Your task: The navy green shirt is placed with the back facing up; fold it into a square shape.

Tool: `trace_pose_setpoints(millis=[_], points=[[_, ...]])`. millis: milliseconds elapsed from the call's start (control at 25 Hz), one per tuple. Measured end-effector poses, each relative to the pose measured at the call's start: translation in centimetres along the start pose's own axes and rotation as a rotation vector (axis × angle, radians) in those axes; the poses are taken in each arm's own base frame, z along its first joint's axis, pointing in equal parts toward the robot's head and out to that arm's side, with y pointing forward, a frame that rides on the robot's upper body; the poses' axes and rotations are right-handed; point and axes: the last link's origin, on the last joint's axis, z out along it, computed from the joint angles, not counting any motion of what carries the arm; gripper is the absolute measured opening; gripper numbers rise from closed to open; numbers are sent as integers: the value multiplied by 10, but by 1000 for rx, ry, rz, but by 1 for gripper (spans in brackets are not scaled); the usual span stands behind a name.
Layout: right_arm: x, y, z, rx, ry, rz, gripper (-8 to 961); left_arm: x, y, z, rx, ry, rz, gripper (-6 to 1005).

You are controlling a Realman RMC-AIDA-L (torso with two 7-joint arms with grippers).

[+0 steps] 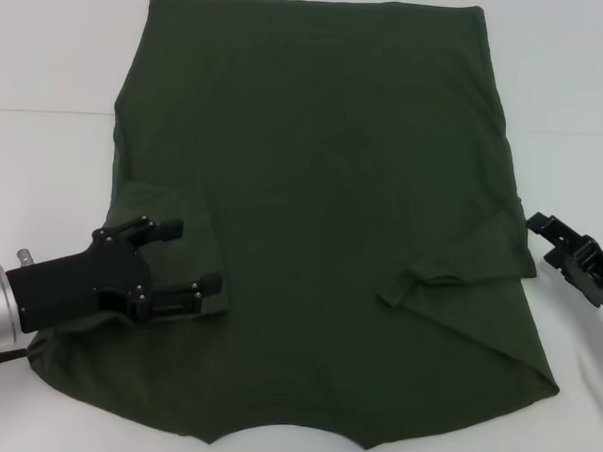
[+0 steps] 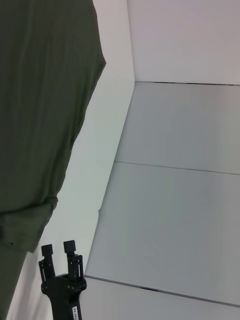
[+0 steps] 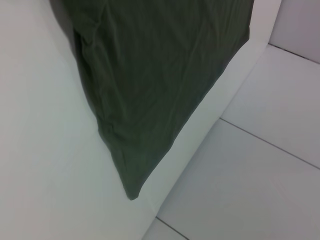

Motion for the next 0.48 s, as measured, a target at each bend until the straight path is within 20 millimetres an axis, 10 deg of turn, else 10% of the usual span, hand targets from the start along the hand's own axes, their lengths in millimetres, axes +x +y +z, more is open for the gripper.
trace_pose_setpoints(millis=[480], points=[[3, 5, 9, 11, 31, -35, 809, -2, 1, -1, 3, -1, -7, 947]])
